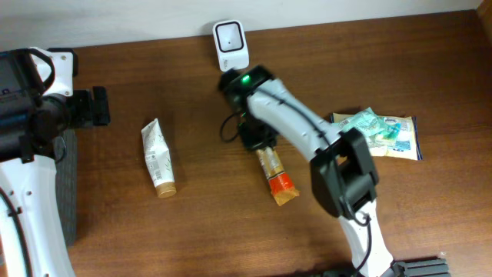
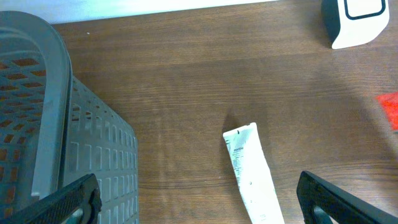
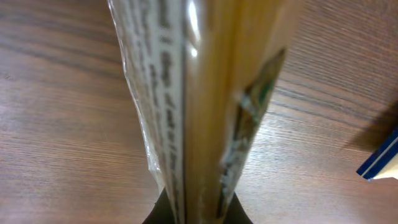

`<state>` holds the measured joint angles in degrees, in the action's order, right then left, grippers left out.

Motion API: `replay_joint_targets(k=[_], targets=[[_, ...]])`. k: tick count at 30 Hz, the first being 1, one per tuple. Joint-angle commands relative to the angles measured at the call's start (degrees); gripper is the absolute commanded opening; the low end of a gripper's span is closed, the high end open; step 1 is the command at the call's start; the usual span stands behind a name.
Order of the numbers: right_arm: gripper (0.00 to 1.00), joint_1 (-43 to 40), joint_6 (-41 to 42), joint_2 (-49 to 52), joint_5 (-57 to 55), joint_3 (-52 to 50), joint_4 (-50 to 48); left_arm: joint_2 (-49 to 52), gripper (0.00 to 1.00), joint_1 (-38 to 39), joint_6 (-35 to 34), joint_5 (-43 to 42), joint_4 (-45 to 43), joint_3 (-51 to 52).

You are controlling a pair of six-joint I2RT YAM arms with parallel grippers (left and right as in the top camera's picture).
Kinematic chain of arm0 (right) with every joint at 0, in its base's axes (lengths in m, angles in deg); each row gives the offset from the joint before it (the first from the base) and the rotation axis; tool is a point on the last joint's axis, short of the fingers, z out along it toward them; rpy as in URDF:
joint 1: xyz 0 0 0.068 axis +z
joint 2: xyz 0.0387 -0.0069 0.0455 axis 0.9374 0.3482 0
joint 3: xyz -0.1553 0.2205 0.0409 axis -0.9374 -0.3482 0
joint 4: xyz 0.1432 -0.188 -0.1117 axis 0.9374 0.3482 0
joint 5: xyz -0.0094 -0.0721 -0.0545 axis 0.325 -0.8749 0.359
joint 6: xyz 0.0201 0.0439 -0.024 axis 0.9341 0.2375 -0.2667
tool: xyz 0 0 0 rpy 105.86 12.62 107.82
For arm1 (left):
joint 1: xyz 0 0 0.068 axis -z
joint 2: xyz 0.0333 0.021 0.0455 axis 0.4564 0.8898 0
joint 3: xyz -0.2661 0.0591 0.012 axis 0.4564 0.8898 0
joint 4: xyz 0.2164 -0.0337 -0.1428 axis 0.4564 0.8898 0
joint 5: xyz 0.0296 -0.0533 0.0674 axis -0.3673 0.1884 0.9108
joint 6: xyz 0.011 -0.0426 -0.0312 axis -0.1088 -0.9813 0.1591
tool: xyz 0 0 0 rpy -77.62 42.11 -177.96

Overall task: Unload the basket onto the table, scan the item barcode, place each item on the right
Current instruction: 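Raise the spaghetti pack toward the white scanner box, then hold the spaghetti pack in front of the scanner window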

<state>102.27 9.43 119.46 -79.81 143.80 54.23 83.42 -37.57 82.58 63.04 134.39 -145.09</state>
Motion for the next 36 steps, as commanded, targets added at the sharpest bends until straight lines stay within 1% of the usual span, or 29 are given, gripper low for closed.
replay_joint_targets(k=[1,3,5,6,7,8,9,11,14,15,18,20,22,24,26,27,29,30,32,33,36], targets=[[0.04,4.2,4.8,3.3,-6.9,1.2,-0.3,-0.6,0.99,-0.2,0.7,-0.4,0.1,0.0],[0.04,6.3,4.8,7.0,-6.0,1.2,-0.8,-0.6,0.99,-0.2,0.7,-0.4,0.1,0.0],[0.06,7.0,4.8,7.9,-4.5,1.2,-1.5,-0.6,0.99,-0.2,0.7,-0.4,0.1,0.0],[0.2,7.3,4.8,8.1,-4.1,1.2,-2.5,-0.6,0.99,-0.2,0.7,-0.4,0.1,0.0],[0.32,7.3,4.7,8.1,-3.8,1.2,-3.5,-0.6,0.99,-0.2,0.7,-0.4,0.1,0.0],[0.36,7.2,3.7,8.1,-2.7,1.2,-4.3,-0.6,0.99,-0.2,0.7,-0.4,0.1,0.0],[0.38,7.0,2.2,8.1,-0.8,1.2,-4.8,-0.6,0.99,-0.2,0.7,-0.4,0.1,0.0],[0.39,7.1,1.5,8.1,0.2,1.1,-5.6,-0.6,0.99,-0.2,0.7,-0.4,0.1,0.0],[0.37,7.0,0.6,8.1,0.3,1.1,-5.8,-0.6,0.99,-0.2,0.7,-0.4,0.1,0.0],[0.32,7.0,0.2,8.1,0.9,1.1,-5.8,-0.6,0.99,-0.2,0.7,-0.4,0.1,0.0],[0.04,7.0,-0.7,8.1,1.4,1.2,-5.8,-0.6,0.99,-0.2,0.7,-0.4,0.1,0.0],[0.04,6.3,-2.8,7.9,3.3,1.6,-5.0,-0.6,0.99,-0.2,0.7,-0.4,0.1,0.0],[0.04,4.7,-4.5,7.6,7.9,3.4,-3.2,-0.6,0.99,-0.2,0.7,-0.4,0.1,0.0],[0.04,1.1,-9.7,6.8,17.9,8.7,0.3,-0.6,0.99,-0.2,0.7,-0.4,0.1,0.0],[0.04,-1.7,-13.6,5.9,25.0,13.2,2.8,-0.6,0.99,-0.2,0.7,-0.4,0.1,0.0],[0.04,-4.1,-16.0,5.1,31.0,16.8,4.3,-0.6,0.99,-0.2,0.7,-0.4,0.1,0.0],[0.04,-7.7,-16.5,4.7,39.1,21.7,5.4,-0.6,0.99,-0.2,0.7,-0.4,0.1,0.0],[0.04,-10.3,-16.5,4.7,46.0,24.4,5.7,-0.6,0.99,-0.2,0.7,-0.4,0.1,0.0],[0.04,-13.5,-19.5,4.7,56.9,25.6,5.6,-0.6,0.99,-0.2,0.7,-0.4,0.1,0.0],[0.04,-14.8,-19.9,4.7,60.6,25.6,5.6,-0.6,0.99,-0.2,0.7,-0.4,0.1,0.0],[0.04,-17.5,-20.0,4.6,67.0,25.6,5.6,-0.6,0.99,-0.2,0.7,-0.4,0.1,0.0]])
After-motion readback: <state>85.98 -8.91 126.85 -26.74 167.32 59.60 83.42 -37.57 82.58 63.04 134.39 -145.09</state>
